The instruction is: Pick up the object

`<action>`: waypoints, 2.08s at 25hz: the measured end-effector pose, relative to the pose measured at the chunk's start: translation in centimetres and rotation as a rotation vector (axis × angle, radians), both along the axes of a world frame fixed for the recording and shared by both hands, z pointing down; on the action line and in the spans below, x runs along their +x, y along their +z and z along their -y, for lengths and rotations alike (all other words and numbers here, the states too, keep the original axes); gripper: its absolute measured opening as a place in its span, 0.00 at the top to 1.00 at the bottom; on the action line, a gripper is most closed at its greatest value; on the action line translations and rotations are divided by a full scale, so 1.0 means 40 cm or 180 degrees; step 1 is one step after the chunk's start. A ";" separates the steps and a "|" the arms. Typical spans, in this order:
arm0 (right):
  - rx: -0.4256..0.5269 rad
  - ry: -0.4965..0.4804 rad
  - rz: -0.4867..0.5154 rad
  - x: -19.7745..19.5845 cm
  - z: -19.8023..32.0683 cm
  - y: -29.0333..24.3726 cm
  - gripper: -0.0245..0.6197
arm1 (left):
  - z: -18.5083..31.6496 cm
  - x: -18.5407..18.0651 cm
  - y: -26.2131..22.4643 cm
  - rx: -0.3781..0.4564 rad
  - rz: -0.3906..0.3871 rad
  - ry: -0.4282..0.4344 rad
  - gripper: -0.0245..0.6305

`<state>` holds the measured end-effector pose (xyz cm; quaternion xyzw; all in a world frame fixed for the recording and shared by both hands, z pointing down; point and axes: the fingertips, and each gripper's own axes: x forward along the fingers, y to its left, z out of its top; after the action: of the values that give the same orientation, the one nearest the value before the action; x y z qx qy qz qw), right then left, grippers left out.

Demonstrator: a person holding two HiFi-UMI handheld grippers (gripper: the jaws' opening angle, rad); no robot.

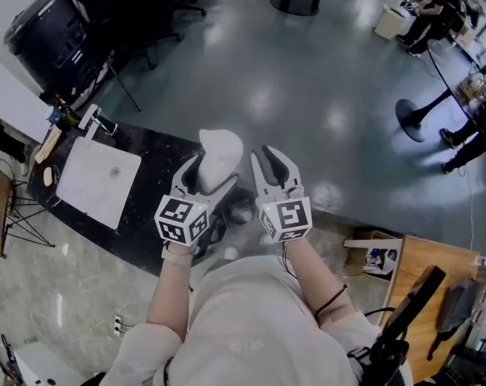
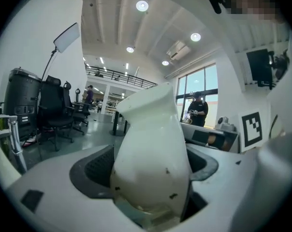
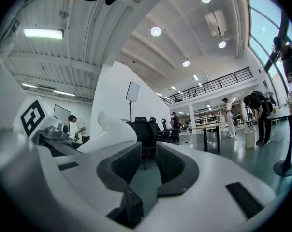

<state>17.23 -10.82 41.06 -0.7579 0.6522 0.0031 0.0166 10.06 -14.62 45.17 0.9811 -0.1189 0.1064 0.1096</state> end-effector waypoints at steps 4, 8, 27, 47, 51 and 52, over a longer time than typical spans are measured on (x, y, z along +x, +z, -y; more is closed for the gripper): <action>0.0000 0.0245 -0.0037 0.087 -0.064 -0.006 0.84 | -0.060 0.101 -0.027 -0.0060 -0.0145 0.0276 0.30; -0.0020 0.0404 -0.0053 0.152 -0.115 -0.015 0.84 | -0.111 0.179 -0.043 -0.0117 -0.0215 0.0487 0.30; 0.0058 0.1185 -0.0004 0.422 -0.406 -0.027 0.84 | -0.371 0.435 -0.055 -0.0376 -0.0492 0.1228 0.30; 0.0180 0.1244 0.0144 0.479 -0.445 -0.016 0.84 | -0.412 0.506 -0.075 -0.0811 -0.0752 0.1432 0.30; 0.0191 0.1247 0.0147 0.484 -0.446 -0.020 0.84 | -0.407 0.505 -0.081 -0.0944 -0.0829 0.1430 0.30; 0.0193 0.1247 0.0151 0.485 -0.446 -0.021 0.84 | -0.405 0.505 -0.081 -0.0942 -0.0833 0.1422 0.30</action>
<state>36.64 7.01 40.23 -0.8693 0.4912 0.0081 0.0539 30.25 1.58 41.93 0.9617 0.1319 0.0167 0.2398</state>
